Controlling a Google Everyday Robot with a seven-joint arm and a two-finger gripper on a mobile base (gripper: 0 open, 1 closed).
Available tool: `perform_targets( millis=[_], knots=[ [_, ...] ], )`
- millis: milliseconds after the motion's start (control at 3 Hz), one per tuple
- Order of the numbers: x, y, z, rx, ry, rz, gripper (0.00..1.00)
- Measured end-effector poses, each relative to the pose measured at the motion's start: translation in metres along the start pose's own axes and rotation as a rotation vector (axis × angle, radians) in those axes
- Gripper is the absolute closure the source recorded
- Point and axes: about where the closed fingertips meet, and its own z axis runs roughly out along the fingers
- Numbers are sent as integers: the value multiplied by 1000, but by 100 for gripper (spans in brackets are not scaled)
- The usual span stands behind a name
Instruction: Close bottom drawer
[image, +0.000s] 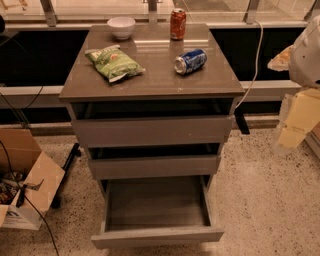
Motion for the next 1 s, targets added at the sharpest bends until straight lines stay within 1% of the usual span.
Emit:
perform_targets(
  millis=[333, 667, 1000],
  knots=[
    [0, 0, 0, 0, 0, 0, 0],
    [-2, -1, -3, 13, -3, -3, 25],
    [-2, 4, 11, 1, 17, -25, 48]
  ],
)
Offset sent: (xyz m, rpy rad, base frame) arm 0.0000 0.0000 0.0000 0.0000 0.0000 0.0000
